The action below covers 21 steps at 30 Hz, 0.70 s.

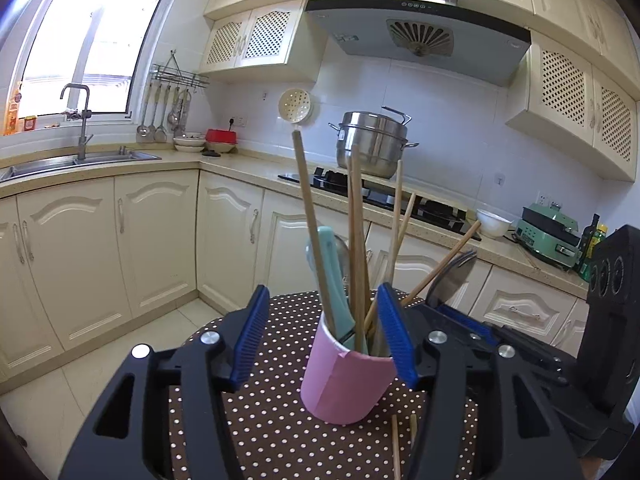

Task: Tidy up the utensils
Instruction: 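Lower both items into the pink cup and open both tools, then move both open tools back down to the last two chopsticks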

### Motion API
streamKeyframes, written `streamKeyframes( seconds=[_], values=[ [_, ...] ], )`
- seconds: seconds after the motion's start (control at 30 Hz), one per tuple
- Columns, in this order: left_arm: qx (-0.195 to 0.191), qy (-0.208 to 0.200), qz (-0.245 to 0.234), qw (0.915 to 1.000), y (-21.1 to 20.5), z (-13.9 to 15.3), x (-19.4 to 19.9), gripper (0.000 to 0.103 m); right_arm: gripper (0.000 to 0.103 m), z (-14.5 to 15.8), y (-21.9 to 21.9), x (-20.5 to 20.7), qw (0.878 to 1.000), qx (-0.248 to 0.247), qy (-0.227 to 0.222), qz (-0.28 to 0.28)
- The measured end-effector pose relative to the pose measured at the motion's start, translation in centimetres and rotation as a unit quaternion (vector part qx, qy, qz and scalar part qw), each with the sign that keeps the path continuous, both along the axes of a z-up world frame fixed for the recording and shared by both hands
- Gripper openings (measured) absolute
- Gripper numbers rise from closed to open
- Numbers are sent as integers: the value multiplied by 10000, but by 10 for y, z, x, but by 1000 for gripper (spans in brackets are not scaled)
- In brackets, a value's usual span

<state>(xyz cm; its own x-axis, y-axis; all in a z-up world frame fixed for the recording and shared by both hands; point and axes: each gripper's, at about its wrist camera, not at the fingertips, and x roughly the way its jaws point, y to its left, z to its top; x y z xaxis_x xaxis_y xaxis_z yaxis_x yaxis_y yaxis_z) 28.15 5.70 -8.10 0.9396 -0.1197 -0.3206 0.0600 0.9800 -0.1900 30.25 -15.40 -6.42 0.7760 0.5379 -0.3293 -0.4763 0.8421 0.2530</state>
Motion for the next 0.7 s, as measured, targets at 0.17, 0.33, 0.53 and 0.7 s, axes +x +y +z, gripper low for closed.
streamKeyframes(
  seconds=[0.17, 0.33, 0.53, 0.7],
  values=[
    [-111, 37, 102, 9999, 9, 6, -13, 59, 53, 8, -6, -9, 9999, 88, -59, -85],
    [-92, 61, 115, 9999, 9, 12, -25, 62, 64, 16, -11, -20, 9998, 87, -123, -145],
    [49, 270, 0, 9996, 2, 13, -35, 69, 69, 20, -24, -35, 9996, 63, -141, -234],
    [164, 592, -334, 9975, -11, 7, -39, 73, 71, 15, -41, -46, 9992, -67, -15, -383]
  ],
)
